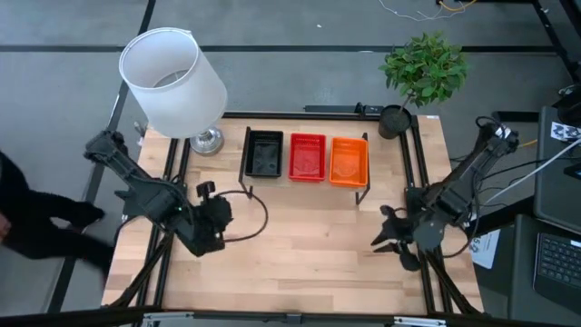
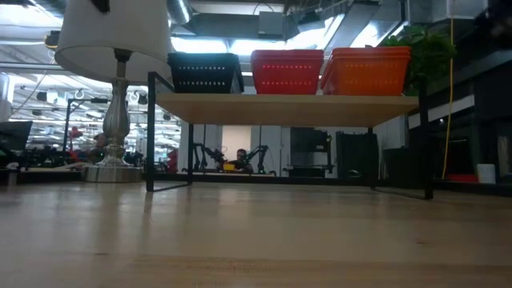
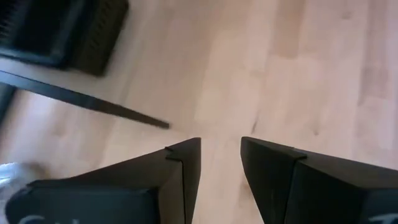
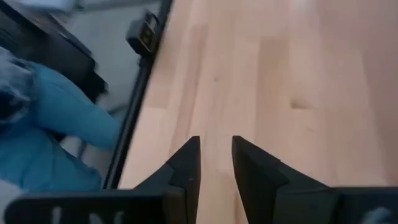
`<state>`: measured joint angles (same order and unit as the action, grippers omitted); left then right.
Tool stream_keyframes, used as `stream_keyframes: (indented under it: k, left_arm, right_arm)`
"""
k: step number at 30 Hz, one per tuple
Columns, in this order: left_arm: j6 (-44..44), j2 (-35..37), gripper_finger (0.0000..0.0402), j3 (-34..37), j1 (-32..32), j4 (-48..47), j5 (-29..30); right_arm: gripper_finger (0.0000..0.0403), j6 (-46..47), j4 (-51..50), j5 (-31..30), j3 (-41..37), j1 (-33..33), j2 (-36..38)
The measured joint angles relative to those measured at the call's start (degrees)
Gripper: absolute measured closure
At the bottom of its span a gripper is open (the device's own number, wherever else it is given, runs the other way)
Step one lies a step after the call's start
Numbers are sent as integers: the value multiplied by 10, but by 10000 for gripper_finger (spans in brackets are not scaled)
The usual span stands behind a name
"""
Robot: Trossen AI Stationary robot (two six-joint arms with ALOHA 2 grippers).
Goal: Stack baskets on shelf by color
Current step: Return to Home Position
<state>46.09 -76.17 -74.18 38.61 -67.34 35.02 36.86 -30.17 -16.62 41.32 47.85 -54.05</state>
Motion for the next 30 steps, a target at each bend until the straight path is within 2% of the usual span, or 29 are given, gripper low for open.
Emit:
stream_keyframes:
  k: [5, 8, 11, 15, 20, 22, 26, 30]
  left_arm:
    - [-5, 101, 300, 162, -1, 163, -9]
    - [-65, 170, 313, 252, -1, 274, -4]
    - [-137, 243, 326, 342, -4, 403, -5]
    - [-205, 336, 342, 448, -37, 523, -35]
    - [-270, 429, 355, 551, -90, 651, -153]
    - [-307, 456, 359, 583, -104, 697, -185]
    - [-333, 514, 363, 632, -130, 710, -197]
    - [-335, 554, 361, 666, -153, 708, -233]
  right_arm:
    - [312, -17, 164, -2, -127, 15, 79]
    - [312, -49, 227, -5, -172, 18, 107]
    - [312, -86, 262, -37, -195, 25, 129]
    - [312, -132, 261, -75, -202, 42, 152]
    - [312, -173, 259, -84, -202, 62, 179]
    - [312, -186, 252, -110, -201, 70, 188]
    - [312, -191, 204, -192, -202, 89, 210]
    - [312, -177, 180, -204, -202, 103, 236]
